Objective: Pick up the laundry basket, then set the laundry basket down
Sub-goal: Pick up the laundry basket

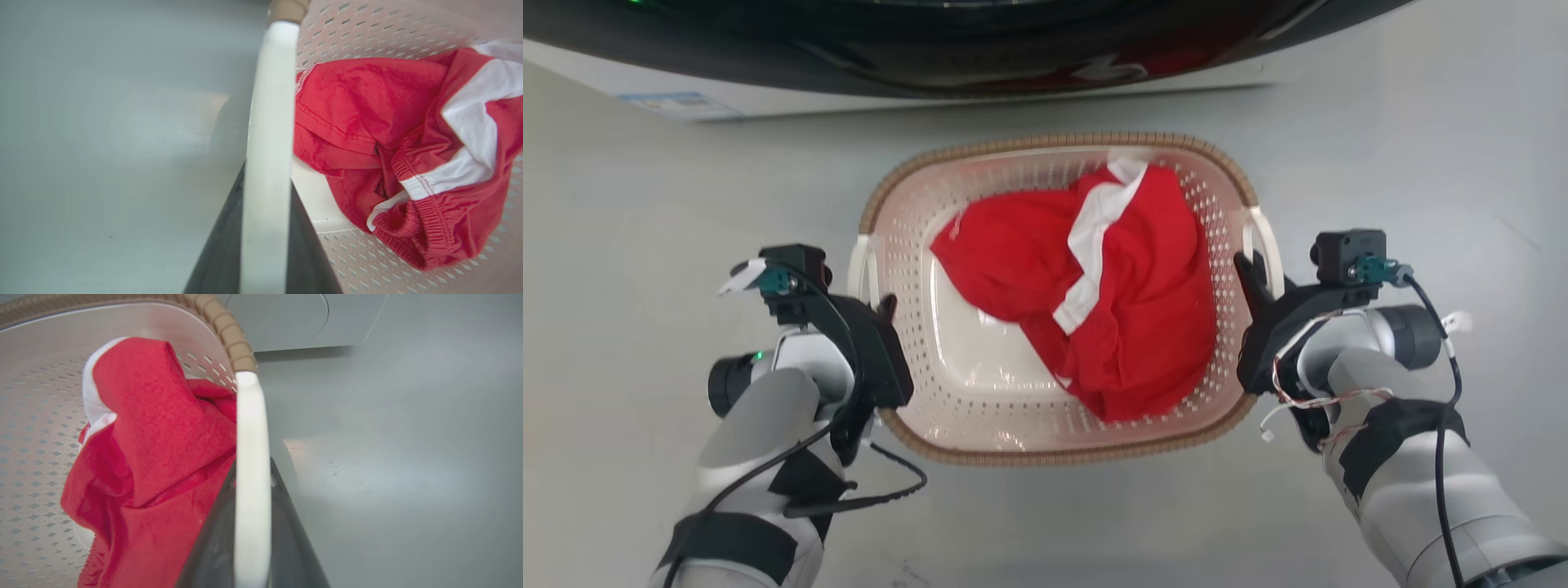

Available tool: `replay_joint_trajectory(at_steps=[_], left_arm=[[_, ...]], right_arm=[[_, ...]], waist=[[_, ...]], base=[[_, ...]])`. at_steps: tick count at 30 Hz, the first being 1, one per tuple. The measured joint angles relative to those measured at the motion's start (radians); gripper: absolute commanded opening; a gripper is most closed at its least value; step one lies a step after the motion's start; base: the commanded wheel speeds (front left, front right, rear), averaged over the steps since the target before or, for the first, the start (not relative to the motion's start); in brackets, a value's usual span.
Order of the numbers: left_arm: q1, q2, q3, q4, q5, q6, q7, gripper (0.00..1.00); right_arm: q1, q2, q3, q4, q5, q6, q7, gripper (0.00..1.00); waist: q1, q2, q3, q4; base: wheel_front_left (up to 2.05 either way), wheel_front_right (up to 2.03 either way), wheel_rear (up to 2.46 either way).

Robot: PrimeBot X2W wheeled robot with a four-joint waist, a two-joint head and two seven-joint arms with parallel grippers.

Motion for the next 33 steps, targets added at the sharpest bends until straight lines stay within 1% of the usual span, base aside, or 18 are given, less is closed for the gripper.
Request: replay_joint_trajectory(at_steps=[1,11,17,25,33], left_arm=[[0.016,-0.004,0.000,0.011,-0.003,0.000,0.010,0.00],[0.081,-0.017,0.002,0.033,-0.026,0.000,0.081,0.00],[0.127,-0.019,0.004,0.045,-0.061,-0.001,0.131,0.00],[0.189,-0.021,0.007,0.050,-0.076,-0.001,0.182,0.00],[0.253,-0.022,0.004,0.056,-0.086,-0.001,0.236,0.00]], right_arm=[[0.016,0.003,0.000,0.014,0.007,0.002,0.014,0.00],[0.088,0.010,-0.006,0.043,0.050,0.012,0.073,0.00],[0.137,0.016,-0.008,0.050,0.067,0.012,0.119,0.00],[0.196,0.020,-0.006,0.054,0.103,0.020,0.171,0.00],[0.267,0.023,0.008,0.056,0.130,0.020,0.225,0.00]], waist=[[0.0000,0.0000,-0.026,0.000],[0.0000,0.0000,-0.163,0.002],[0.0000,0.0000,-0.249,0.005],[0.0000,0.0000,-0.366,0.006],[-0.0001,0.0000,-0.484,0.007]], base=[[0.00,0.00,0.00],[0.00,0.00,0.00],[0.00,0.00,0.00],[0.00,0.00,0.00],[0.00,0.00,0.00]])
